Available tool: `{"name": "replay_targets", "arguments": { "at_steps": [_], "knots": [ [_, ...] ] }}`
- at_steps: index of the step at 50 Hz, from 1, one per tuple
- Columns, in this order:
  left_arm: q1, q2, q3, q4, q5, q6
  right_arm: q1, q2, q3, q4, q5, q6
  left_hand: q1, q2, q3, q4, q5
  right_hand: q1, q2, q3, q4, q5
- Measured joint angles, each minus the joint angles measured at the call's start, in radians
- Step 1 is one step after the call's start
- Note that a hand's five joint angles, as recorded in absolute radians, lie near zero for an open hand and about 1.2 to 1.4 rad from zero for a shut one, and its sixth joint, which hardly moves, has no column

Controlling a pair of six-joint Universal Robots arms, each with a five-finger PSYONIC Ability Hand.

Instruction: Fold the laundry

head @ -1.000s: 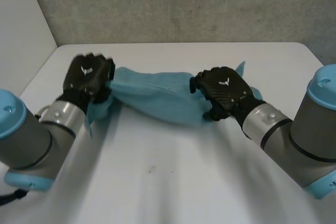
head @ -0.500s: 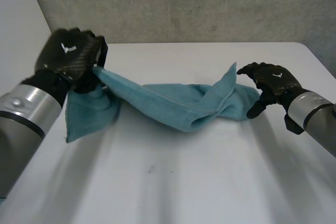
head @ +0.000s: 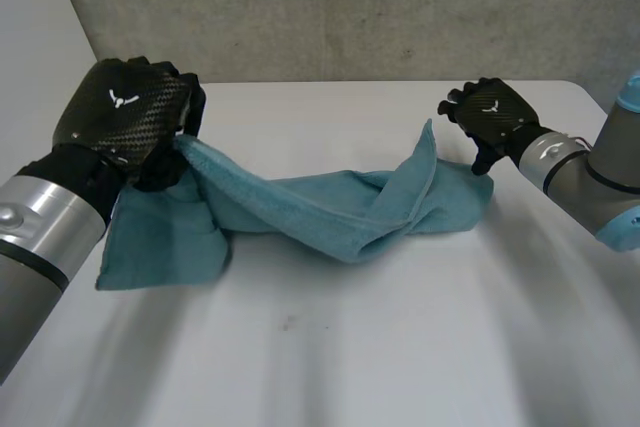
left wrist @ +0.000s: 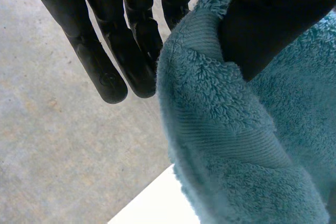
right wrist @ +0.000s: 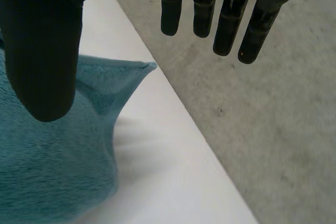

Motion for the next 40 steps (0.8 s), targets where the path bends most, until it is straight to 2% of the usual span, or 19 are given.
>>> {"name": "replay_targets", "arguments": {
  "at_steps": [5,9,17,22,23,25,26,27,28,34,40],
  "knots": [
    [-0.001,-0.002,-0.018,0.0,0.0,-0.001,0.007,0.05,-0.059,0.0,-0.048,-0.073,0.0,0.0,0.0,0.0,0.0,0.015,0.0,0.017,0.018,0.019],
    [-0.001,-0.003,-0.031,0.001,0.0,-0.002,0.038,0.149,-0.161,0.001,-0.089,-0.148,0.0,0.0,0.0,0.0,0.0,0.019,0.0,0.023,0.022,0.026],
    [0.001,-0.004,-0.036,0.002,-0.001,-0.008,0.068,0.255,-0.254,-0.001,-0.109,-0.225,0.0,0.0,0.0,0.0,0.0,0.046,0.058,0.055,0.056,0.05],
    [0.003,-0.004,-0.043,0.002,-0.002,-0.01,0.084,0.323,-0.32,-0.001,-0.112,-0.284,0.0,0.0,0.0,0.0,0.0,0.211,0.263,0.254,0.242,0.216],
    [0.005,-0.004,-0.047,0.002,-0.002,-0.01,0.086,0.348,-0.347,0.0,-0.109,-0.3,0.0,0.0,0.0,0.0,0.0,0.392,0.475,0.46,0.446,0.416],
    [0.006,-0.004,-0.051,0.003,-0.001,-0.01,0.087,0.369,-0.375,0.002,-0.106,-0.313,0.0,0.0,0.0,0.0,0.0,0.457,0.551,0.527,0.527,0.497],
    [0.006,-0.004,-0.053,0.003,-0.001,-0.01,0.087,0.38,-0.392,0.004,-0.103,-0.319,0.0,0.0,0.0,0.0,0.0,0.564,0.678,0.652,0.653,0.622],
    [0.007,-0.004,-0.055,0.003,-0.001,-0.01,0.087,0.386,-0.402,0.004,-0.101,-0.321,0.0,0.0,0.001,0.0,0.0,0.564,0.678,0.652,0.653,0.622],
    [0.008,-0.005,-0.056,0.003,-0.001,-0.01,0.088,0.393,-0.417,0.004,-0.097,-0.324,0.0,0.0,0.001,0.0,0.0,0.67,0.814,0.799,0.804,0.775],
    [0.018,-0.005,-0.058,0.005,-0.002,-0.006,0.085,0.36,-0.447,0.001,-0.047,-0.299,0.0,0.0,0.001,0.0,0.0,0.67,0.829,0.823,0.832,0.795],
    [0.046,-0.004,-0.046,0.008,-0.001,-0.001,0.074,0.141,-0.367,-0.009,0.053,-0.131,0.0,0.0,0.001,0.0,0.0,0.67,0.829,0.824,0.833,0.798]
  ]
}}
